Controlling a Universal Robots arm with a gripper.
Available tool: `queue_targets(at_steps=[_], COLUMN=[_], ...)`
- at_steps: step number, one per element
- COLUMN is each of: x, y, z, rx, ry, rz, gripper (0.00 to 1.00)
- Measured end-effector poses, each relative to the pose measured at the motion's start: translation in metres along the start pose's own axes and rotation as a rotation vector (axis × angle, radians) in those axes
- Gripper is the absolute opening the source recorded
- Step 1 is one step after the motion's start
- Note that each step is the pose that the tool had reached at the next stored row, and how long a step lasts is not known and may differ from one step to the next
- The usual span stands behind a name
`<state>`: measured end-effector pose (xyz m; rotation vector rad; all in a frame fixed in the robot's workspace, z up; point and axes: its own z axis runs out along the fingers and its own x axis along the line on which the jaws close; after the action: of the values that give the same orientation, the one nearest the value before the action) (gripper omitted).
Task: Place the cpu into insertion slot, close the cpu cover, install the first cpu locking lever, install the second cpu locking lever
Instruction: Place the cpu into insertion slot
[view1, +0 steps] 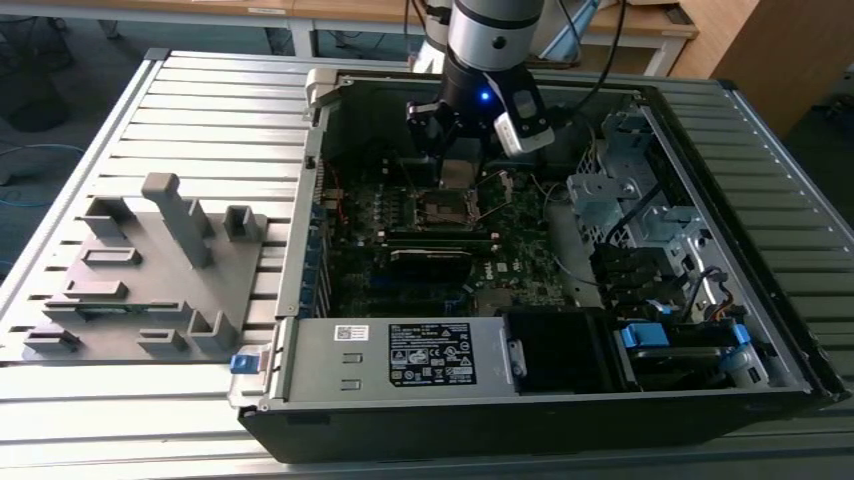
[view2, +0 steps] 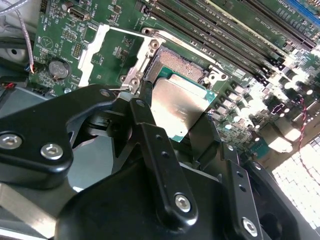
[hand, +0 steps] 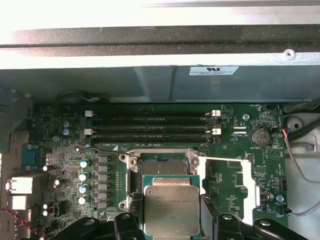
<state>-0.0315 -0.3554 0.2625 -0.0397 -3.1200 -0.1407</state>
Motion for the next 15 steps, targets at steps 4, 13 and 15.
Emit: queue_targets(at_steps=[4, 13, 15], x=[0.0, -0.0001, -0.0001], y=[-0.0002, -0.0011, -0.0014], z=[0.0024, 0.0126, 0.0155], rx=[0.0001, 0.0, -0.0001], ry=[0.0001, -0.0007, -0.0016], rz=[0.0, 0.0, 0.0], gripper=[0.54, 0.54, 0.54])
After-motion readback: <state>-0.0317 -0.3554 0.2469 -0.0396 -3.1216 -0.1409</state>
